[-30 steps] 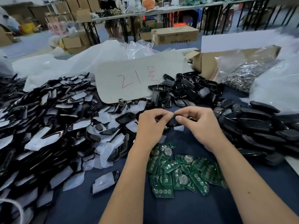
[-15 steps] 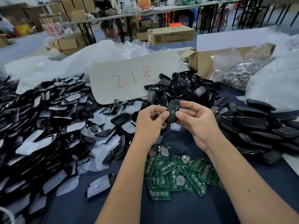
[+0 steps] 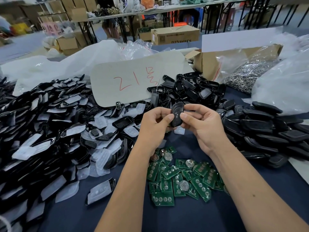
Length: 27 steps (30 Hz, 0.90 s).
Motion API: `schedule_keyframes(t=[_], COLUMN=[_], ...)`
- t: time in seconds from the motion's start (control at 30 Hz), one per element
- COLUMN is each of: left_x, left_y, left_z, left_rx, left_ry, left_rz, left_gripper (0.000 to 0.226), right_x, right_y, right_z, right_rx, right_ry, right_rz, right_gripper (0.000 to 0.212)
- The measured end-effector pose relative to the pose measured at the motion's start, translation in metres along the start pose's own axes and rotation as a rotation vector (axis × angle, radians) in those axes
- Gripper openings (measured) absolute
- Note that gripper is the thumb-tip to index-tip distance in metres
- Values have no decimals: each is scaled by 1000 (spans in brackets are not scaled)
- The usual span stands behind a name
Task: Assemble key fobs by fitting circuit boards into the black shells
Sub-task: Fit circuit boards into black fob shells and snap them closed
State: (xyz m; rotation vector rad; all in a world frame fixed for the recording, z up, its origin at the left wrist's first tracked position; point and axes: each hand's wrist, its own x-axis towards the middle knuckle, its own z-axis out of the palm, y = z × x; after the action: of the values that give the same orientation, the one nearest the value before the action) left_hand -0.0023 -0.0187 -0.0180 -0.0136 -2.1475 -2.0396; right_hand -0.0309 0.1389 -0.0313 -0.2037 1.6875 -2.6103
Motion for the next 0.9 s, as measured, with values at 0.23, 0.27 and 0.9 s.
schedule_keyframes(t=[0.23,0.27,0.9], left_x=[2,2,6], left_y=[3,3,-10], left_z=[11,11,2], left_rx=[426,445,916], left_ry=[153,148,58], left_rz=[278,304,-19], left_gripper=[18,19,32], right_x=[-1,-1,5], right_y=[9,10,1], right_z=[9,12,3], right_rx=[-134,-131,282], right_ry=[106,123,91], right_rz=[-87,-83,110], right_gripper=[35,39,30])
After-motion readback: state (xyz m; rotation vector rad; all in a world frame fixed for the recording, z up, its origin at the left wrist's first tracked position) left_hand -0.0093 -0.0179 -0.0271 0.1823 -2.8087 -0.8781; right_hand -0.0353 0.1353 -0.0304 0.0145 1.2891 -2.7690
